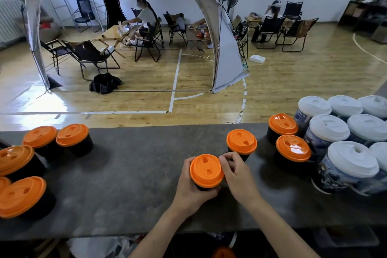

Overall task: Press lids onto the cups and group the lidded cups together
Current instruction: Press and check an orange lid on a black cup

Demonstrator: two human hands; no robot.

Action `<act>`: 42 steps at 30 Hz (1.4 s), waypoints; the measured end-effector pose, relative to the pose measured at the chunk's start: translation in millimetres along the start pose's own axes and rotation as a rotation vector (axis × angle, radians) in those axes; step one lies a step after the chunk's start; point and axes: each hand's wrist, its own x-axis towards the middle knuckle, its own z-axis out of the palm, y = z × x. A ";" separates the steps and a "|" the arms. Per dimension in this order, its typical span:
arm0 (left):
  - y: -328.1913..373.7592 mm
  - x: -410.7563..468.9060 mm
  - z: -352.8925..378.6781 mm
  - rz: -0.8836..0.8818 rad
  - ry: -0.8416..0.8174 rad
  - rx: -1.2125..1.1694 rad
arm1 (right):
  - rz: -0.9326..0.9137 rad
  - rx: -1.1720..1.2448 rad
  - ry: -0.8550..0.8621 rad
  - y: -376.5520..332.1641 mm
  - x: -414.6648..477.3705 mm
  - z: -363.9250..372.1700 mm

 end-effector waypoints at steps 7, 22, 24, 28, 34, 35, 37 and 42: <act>-2.2 3.0 -6.4 -0.044 -0.103 -0.027 | 0.013 0.016 -0.020 -2.4 3.3 2.4; -3.5 3.0 3.4 -0.135 0.299 0.001 | 0.122 -0.090 0.410 19.6 1.5 -17.3; 0.1 2.5 4.2 -0.160 0.296 -0.010 | 0.157 -0.087 0.336 18.6 16.4 -19.5; 7.0 1.7 3.5 -0.191 0.309 -0.081 | 0.199 0.009 0.302 12.2 32.9 -18.9; 28.4 12.6 -4.5 -0.282 0.381 -0.417 | 0.121 0.520 0.079 -27.4 27.1 -30.8; 36.5 17.5 -6.6 -0.280 0.389 -0.467 | 0.120 0.647 0.047 -33.4 27.2 -33.0; 56.6 29.3 -10.0 -0.261 0.374 -0.527 | 0.131 0.813 -0.013 -42.6 27.8 -38.1; 105.7 52.3 -8.8 -0.172 0.271 -0.518 | 0.125 0.872 -0.148 -58.2 19.2 -45.7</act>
